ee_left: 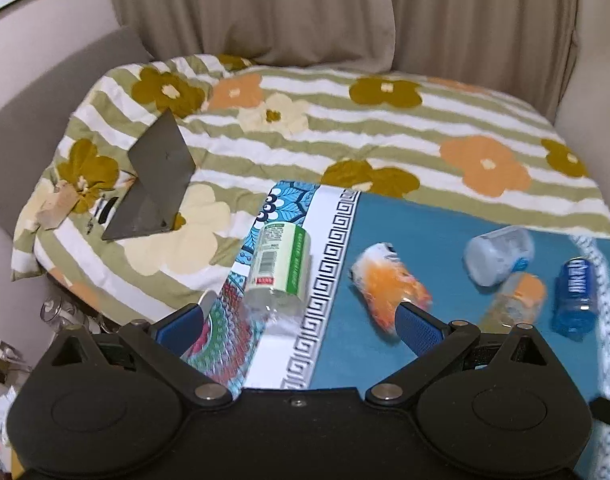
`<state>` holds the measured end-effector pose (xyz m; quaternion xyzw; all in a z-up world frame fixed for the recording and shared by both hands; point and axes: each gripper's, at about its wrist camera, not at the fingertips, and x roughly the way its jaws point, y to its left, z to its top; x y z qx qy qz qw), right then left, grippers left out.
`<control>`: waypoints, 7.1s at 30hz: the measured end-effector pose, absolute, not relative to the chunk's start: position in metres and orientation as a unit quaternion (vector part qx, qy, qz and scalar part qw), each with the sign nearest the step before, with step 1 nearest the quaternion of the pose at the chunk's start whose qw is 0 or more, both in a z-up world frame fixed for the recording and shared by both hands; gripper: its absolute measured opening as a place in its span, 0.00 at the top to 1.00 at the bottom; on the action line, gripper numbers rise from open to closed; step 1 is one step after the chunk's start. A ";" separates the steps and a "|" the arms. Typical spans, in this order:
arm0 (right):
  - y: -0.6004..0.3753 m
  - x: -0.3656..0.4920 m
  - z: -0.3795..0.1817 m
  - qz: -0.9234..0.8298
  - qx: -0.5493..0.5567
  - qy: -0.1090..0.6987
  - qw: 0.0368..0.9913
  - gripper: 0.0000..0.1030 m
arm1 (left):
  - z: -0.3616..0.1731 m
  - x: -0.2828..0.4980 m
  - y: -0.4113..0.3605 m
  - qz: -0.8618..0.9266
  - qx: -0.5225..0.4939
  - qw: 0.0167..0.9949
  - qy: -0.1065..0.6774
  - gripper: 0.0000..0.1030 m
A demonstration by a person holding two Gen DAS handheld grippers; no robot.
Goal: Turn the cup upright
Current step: 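Reach the right tool to the lying green-labelled clear cup and close on it, then lift the cup with the right tool and carry it over the cloth, then rotate the right tool to turn the cup upright, then lower the upright cup onto the cloth and open the right tool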
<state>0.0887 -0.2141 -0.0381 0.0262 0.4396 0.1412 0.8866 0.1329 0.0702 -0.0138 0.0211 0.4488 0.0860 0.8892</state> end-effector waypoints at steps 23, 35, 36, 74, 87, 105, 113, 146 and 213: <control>-0.159 0.145 -0.108 0.047 0.038 0.509 0.859 0.00 | -0.122 0.256 0.128 0.004 0.027 0.808 0.588 0.29; -0.149 0.151 -0.107 0.047 0.026 0.510 0.859 0.00 | -0.123 0.253 0.130 -0.006 0.024 0.809 0.587 0.36; -0.149 0.150 -0.106 0.047 0.027 0.510 0.859 0.00 | -0.122 0.253 0.130 -0.005 0.025 0.810 0.586 0.36; -0.290 0.058 -0.067 0.079 0.033 0.468 0.879 0.00 | -0.089 0.104 -0.069 -0.064 0.009 0.821 0.568 0.36; -0.326 0.049 -0.094 0.073 0.040 0.494 0.866 0.00 | -0.135 0.108 -0.111 -0.074 0.050 0.807 0.583 0.35; -0.326 0.036 -0.099 0.054 0.058 0.499 0.863 0.00 | -0.133 0.097 -0.125 -0.091 0.079 0.809 0.575 0.16; -0.325 0.033 -0.084 0.044 0.057 0.488 0.870 0.00 | -0.104 0.083 -0.115 -0.094 0.075 0.824 0.554 0.04; -0.209 0.163 -0.133 0.075 0.196 0.635 0.744 0.03 | -0.103 0.060 0.061 -0.036 0.035 0.828 0.559 0.00; -0.156 0.059 -0.123 0.079 0.024 0.272 0.959 0.24 | -0.118 0.075 0.035 -0.100 0.057 0.831 0.544 0.00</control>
